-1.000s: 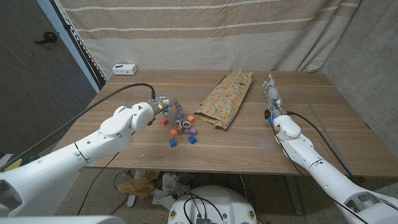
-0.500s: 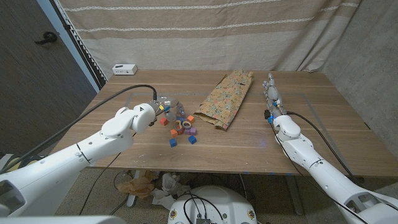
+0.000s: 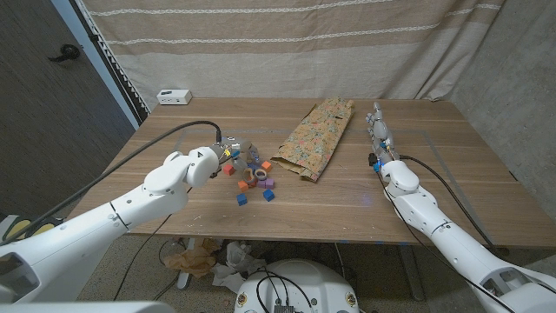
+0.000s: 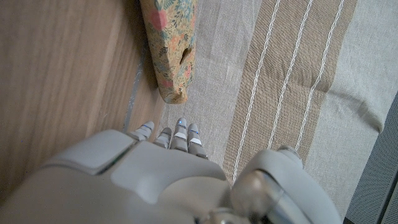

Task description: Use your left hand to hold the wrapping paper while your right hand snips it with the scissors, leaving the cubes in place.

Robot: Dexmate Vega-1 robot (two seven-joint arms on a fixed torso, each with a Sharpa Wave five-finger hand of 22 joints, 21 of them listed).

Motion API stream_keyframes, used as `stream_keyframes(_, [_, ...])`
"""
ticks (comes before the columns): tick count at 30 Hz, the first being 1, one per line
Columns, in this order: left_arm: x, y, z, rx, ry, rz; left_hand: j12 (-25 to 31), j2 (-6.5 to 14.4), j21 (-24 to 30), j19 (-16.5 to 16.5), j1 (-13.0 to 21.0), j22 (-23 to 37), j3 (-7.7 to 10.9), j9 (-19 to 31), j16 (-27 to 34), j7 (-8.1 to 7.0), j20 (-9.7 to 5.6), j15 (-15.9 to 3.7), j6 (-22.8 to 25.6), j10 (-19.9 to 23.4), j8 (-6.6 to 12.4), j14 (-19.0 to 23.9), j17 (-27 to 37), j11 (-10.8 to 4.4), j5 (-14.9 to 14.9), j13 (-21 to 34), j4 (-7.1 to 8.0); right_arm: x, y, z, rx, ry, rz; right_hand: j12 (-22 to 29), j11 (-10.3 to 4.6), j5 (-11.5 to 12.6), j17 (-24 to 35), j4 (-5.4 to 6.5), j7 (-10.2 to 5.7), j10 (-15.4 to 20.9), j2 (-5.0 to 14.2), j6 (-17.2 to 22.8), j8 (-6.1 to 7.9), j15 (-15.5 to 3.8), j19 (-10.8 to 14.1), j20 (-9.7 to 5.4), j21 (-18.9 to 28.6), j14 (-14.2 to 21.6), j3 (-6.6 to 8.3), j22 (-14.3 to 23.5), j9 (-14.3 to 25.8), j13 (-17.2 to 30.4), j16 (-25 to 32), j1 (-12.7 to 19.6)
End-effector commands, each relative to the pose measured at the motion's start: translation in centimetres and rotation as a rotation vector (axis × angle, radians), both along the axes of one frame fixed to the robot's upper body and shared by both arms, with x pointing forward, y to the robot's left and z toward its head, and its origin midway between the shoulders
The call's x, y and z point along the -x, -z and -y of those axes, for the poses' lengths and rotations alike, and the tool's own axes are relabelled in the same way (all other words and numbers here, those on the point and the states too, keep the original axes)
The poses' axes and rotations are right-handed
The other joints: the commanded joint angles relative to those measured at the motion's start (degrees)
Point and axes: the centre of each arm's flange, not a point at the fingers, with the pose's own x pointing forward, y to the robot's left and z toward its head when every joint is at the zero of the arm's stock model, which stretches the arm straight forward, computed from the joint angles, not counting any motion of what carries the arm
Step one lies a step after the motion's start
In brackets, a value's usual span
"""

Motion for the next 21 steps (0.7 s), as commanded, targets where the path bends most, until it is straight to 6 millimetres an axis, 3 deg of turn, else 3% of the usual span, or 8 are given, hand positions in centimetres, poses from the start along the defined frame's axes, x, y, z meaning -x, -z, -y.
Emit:
stream_keyframes(1, [-0.5,0.2,0.0,0.007,0.009,-0.014,0.4,0.6,0.2,0.0,-0.1,0.1,0.48,0.3,0.2,-0.22,-3.11,-9.6,0.5,0.4,0.36,0.5,0.3,-0.13,-0.2,0.3,0.14,-0.2,-0.1,-0.3,0.001,0.003,-0.005,-0.2,-0.33,0.4,0.2,-0.14,-0.13,0.2,0.09,-0.2,-0.05,0.39,-0.2,0.31,0.0,-0.3,-0.25,0.2,0.3,0.2,0.1,0.3])
stream_keyframes(21, [-0.4,-0.6,-1.6,0.053,-0.039,0.017,0.4,0.8,0.2,0.0,0.1,0.1,0.59,0.6,0.3,-0.23,-2.83,-9.64,0.7,0.6,0.74,0.8,0.3,-0.12,-0.1,0.4,0.05,-0.4,0.0,-0.5,0.01,-0.001,-0.01,-0.1,-0.24,0.4,0.2,-0.03,-0.09,0.3,0.32,0.0,0.0,0.71,-0.3,0.32,0.1,-0.3,-0.37,0.2,0.3,0.3,0.1,0.1])
